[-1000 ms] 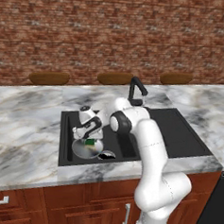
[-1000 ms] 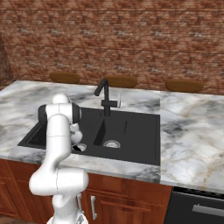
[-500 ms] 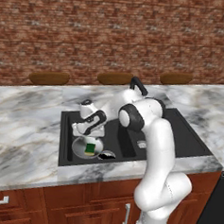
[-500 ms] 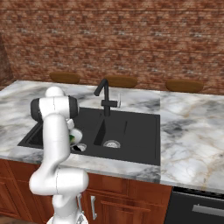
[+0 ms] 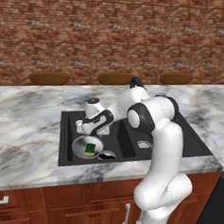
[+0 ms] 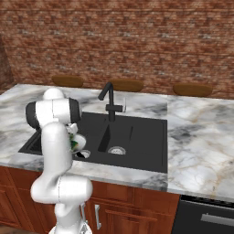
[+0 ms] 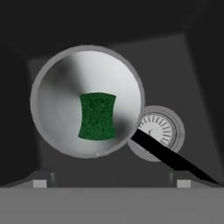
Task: Pick the pan and sponge and place them into the sink. Then turn on the water.
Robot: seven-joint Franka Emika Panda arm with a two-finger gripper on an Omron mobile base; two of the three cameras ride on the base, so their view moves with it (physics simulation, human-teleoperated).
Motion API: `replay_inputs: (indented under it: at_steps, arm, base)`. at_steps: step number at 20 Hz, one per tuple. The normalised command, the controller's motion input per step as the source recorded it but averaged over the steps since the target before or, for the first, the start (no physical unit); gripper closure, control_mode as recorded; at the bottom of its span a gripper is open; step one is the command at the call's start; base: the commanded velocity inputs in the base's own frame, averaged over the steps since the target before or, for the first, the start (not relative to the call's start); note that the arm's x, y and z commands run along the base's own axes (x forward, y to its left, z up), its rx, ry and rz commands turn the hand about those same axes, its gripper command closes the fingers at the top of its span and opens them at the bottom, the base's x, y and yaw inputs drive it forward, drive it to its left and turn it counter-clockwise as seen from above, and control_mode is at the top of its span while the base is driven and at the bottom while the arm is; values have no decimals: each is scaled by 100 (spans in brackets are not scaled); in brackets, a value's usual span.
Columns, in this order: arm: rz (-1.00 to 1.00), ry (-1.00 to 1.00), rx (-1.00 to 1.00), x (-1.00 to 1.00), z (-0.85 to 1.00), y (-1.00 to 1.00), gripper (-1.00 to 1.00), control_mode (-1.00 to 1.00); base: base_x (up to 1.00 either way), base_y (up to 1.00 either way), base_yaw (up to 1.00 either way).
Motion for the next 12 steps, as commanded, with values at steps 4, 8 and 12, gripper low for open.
replay_inputs:
  at_steps: [4, 8, 12]
  arm:
    - [0, -27, 4, -75, 100, -19, -100, -100]
    - [0, -24, 4, -71, 100, -11, -100, -100]
    - [0, -19, 4, -59, 100, -6, -100, -100]
  base:
    - [0, 0, 0]
    - [0, 0, 0]
    - [0, 0, 0]
